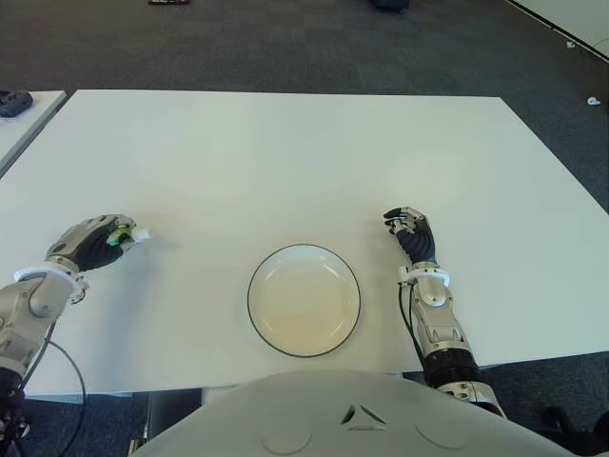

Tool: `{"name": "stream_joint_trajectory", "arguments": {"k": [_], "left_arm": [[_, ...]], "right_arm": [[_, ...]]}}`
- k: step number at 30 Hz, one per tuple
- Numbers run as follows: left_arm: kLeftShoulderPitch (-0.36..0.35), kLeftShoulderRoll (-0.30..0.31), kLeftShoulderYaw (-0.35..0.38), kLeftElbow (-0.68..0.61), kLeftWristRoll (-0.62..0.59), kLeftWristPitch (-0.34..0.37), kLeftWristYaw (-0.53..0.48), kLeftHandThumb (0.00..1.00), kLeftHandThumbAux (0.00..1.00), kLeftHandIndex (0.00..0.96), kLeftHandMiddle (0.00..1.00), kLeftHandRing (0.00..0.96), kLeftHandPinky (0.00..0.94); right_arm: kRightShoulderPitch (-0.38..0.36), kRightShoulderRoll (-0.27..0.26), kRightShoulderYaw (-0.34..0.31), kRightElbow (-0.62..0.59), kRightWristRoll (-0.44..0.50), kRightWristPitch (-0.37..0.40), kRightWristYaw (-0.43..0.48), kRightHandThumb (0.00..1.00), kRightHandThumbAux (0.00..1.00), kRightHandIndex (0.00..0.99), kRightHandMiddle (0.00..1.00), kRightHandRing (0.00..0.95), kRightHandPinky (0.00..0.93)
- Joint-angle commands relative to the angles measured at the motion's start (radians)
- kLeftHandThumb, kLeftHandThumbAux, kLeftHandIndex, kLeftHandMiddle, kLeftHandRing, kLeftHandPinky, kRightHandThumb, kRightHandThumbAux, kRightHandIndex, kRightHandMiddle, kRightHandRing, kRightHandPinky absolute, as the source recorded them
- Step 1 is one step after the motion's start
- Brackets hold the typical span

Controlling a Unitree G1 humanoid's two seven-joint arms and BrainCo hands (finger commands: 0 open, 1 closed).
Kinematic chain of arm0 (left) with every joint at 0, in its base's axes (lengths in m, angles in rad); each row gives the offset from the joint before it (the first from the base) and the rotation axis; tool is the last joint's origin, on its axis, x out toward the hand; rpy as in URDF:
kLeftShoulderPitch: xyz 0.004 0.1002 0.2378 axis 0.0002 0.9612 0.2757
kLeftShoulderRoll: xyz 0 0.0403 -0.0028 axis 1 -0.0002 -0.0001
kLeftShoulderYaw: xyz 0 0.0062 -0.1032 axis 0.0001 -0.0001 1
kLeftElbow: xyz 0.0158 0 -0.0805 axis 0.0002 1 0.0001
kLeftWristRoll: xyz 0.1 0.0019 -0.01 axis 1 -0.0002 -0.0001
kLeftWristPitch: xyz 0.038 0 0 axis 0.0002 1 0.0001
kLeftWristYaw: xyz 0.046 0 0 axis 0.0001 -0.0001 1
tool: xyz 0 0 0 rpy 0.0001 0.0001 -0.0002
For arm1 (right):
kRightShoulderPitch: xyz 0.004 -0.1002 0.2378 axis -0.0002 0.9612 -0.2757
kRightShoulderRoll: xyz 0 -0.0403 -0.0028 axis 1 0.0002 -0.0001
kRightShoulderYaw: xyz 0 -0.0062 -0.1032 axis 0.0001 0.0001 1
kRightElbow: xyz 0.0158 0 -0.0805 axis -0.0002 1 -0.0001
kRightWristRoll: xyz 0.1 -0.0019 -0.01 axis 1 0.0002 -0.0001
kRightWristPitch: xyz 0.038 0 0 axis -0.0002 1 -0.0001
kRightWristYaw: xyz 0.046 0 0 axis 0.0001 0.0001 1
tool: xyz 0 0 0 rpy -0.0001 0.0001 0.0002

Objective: Put the toothpaste on the table into the plate.

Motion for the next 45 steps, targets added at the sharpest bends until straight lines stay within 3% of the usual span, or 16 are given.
{"name": "stream_joint_trajectory", "arguments": {"k": [1, 19, 27, 31, 37, 45], "left_arm": [[0.003, -0.028, 0.064, -0.125, -0.049, 0.061, -0.050, 0.715, 0.709, 0.443, 0.822, 0.816, 0.795], [-0.046, -0.117, 0.176, -0.272, -0.224, 0.143, -0.181, 0.716, 0.709, 0.443, 0.815, 0.806, 0.801], [-0.069, -0.134, 0.189, -0.281, -0.242, 0.134, -0.204, 0.718, 0.708, 0.443, 0.824, 0.818, 0.811], [-0.102, -0.151, 0.171, -0.371, -0.233, 0.177, -0.210, 0.718, 0.708, 0.443, 0.829, 0.823, 0.813], [-0.113, -0.153, 0.142, -0.349, -0.173, 0.068, -0.194, 0.716, 0.709, 0.442, 0.847, 0.841, 0.843], [-0.060, -0.241, 0.064, -0.557, -0.196, 0.124, -0.240, 0.714, 0.709, 0.442, 0.858, 0.847, 0.841]], "right_arm": [[0.003, 0.005, 0.002, 0.000, -0.001, 0.003, -0.005, 0.707, 0.729, 0.419, 0.432, 0.422, 0.440], [-0.003, 0.006, 0.004, 0.008, -0.004, 0.016, -0.007, 0.707, 0.731, 0.418, 0.423, 0.414, 0.427], [-0.005, 0.008, 0.007, 0.011, -0.004, 0.013, -0.009, 0.707, 0.730, 0.419, 0.421, 0.409, 0.426], [-0.009, 0.009, 0.008, 0.015, -0.003, 0.014, -0.010, 0.707, 0.730, 0.419, 0.420, 0.407, 0.424], [-0.013, 0.010, 0.010, 0.021, -0.003, 0.013, -0.013, 0.707, 0.729, 0.419, 0.419, 0.406, 0.423], [-0.019, 0.011, 0.014, 0.029, -0.003, 0.013, -0.015, 0.707, 0.729, 0.419, 0.420, 0.404, 0.423]]}}
